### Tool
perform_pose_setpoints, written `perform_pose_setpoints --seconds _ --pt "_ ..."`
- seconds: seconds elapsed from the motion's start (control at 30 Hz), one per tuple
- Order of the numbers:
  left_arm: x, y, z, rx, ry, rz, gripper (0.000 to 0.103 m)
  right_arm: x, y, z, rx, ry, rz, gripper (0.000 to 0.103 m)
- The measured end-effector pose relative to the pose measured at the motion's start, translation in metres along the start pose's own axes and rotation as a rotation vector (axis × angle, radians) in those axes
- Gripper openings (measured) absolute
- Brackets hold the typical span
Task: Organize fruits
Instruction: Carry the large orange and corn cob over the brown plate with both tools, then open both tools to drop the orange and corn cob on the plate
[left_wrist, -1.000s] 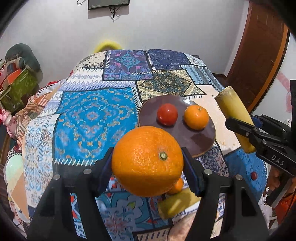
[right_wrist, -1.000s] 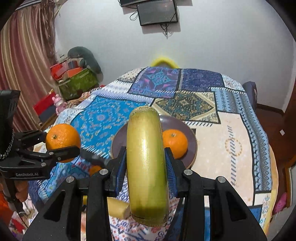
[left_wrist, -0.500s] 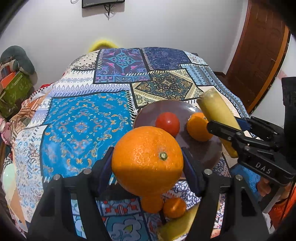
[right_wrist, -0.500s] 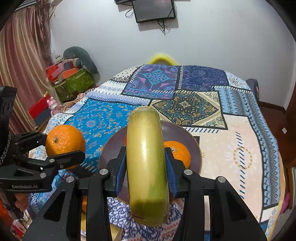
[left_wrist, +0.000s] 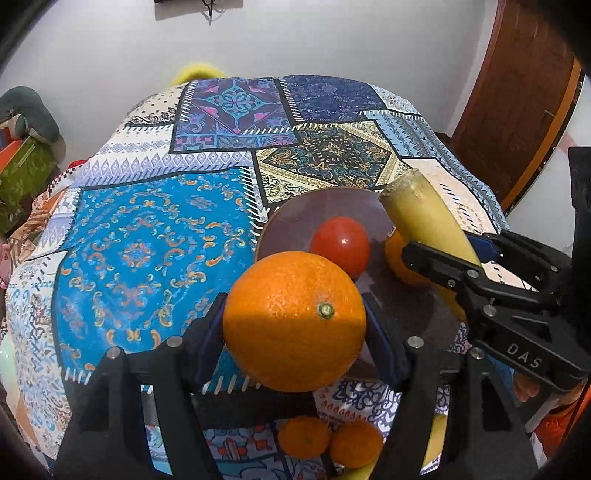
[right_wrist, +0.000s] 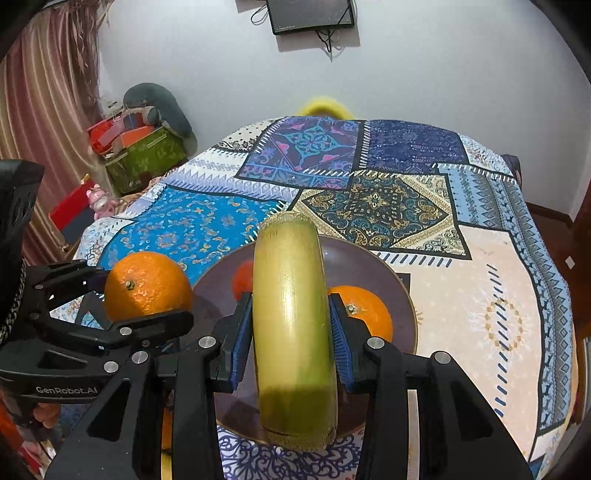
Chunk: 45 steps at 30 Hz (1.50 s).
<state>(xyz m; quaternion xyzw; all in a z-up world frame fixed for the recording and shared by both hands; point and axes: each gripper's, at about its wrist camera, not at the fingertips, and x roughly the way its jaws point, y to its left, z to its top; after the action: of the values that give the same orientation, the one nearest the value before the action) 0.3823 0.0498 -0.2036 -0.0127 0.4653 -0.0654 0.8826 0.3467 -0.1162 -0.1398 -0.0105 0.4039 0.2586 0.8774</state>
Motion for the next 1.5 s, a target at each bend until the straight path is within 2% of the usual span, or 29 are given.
perform_pose_setpoints --seconds 0.5,0.73,0.83,1.27,1.5 --pt "0.024 0.004 0.008 -0.022 0.035 -0.031 0.069 0.005 -0.005 0.001 0.016 -0.005 0.021 0.036" --pt "0.029 0.0 0.008 0.001 0.044 -0.011 0.069 0.006 -0.004 0.001 0.011 0.002 0.022 0.037" --pt "0.032 0.001 0.005 -0.006 0.071 -0.044 0.07 0.006 -0.007 0.001 0.029 0.009 0.046 0.038" --pt "0.011 0.006 -0.001 -0.04 0.025 -0.04 0.073 0.002 -0.006 0.001 0.047 0.012 0.044 0.04" --pt "-0.011 0.001 -0.005 -0.042 0.0 -0.036 0.073 -0.014 -0.003 0.001 0.06 -0.006 0.038 0.045"
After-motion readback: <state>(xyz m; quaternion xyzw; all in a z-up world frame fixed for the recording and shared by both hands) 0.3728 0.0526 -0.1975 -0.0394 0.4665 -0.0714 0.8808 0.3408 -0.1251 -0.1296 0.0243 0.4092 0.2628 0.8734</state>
